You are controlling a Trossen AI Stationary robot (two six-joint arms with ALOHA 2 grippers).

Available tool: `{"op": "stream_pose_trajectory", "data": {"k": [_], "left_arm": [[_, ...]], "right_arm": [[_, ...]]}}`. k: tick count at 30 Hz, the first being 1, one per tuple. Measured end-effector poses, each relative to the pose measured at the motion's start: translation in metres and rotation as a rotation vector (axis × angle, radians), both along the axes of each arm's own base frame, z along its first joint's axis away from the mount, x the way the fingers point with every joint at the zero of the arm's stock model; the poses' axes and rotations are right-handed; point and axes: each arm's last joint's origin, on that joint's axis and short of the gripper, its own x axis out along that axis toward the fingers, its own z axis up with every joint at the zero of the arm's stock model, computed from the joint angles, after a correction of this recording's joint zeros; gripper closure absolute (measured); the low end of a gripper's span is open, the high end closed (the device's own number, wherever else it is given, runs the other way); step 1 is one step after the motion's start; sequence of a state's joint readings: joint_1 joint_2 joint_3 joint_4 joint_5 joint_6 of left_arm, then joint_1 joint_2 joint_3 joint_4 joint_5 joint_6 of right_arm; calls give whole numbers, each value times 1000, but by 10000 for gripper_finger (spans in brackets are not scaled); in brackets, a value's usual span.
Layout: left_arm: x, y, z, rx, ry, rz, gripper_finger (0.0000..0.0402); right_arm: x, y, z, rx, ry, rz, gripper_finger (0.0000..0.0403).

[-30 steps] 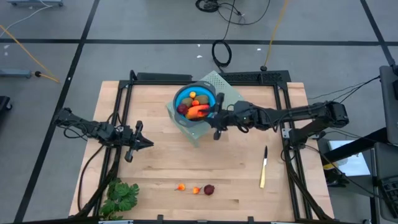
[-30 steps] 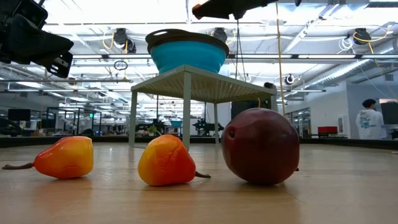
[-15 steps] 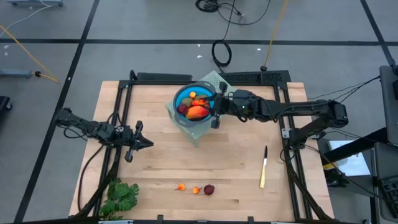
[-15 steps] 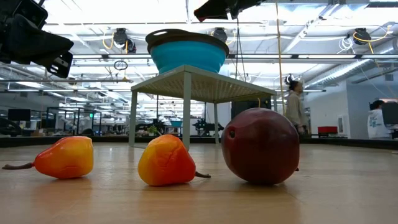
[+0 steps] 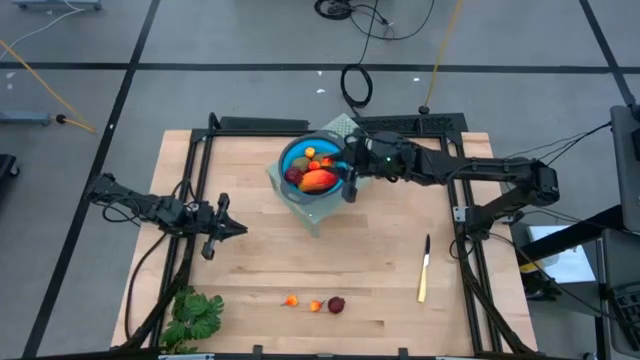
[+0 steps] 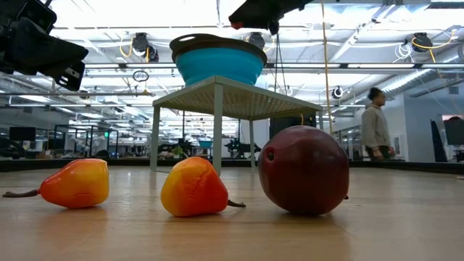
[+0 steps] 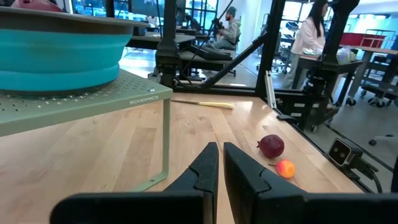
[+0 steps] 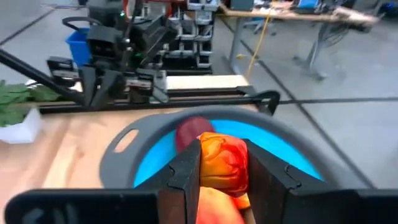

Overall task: Pick & Place Fruit
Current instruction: Put the red yellow peach into the blue strainer bowl on the shelf

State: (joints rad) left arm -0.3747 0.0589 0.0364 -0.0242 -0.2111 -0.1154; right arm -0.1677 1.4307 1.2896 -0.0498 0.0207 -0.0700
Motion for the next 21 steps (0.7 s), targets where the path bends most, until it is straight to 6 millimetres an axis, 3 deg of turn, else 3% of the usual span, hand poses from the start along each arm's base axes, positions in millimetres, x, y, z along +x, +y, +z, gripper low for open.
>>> {"op": "stream_pose_trajectory", "data": {"k": [21], "left_arm": [[0, 1, 0, 2, -4, 23, 378]], "right_arm": [[7, -6, -27, 37, 167, 6, 307]]}}
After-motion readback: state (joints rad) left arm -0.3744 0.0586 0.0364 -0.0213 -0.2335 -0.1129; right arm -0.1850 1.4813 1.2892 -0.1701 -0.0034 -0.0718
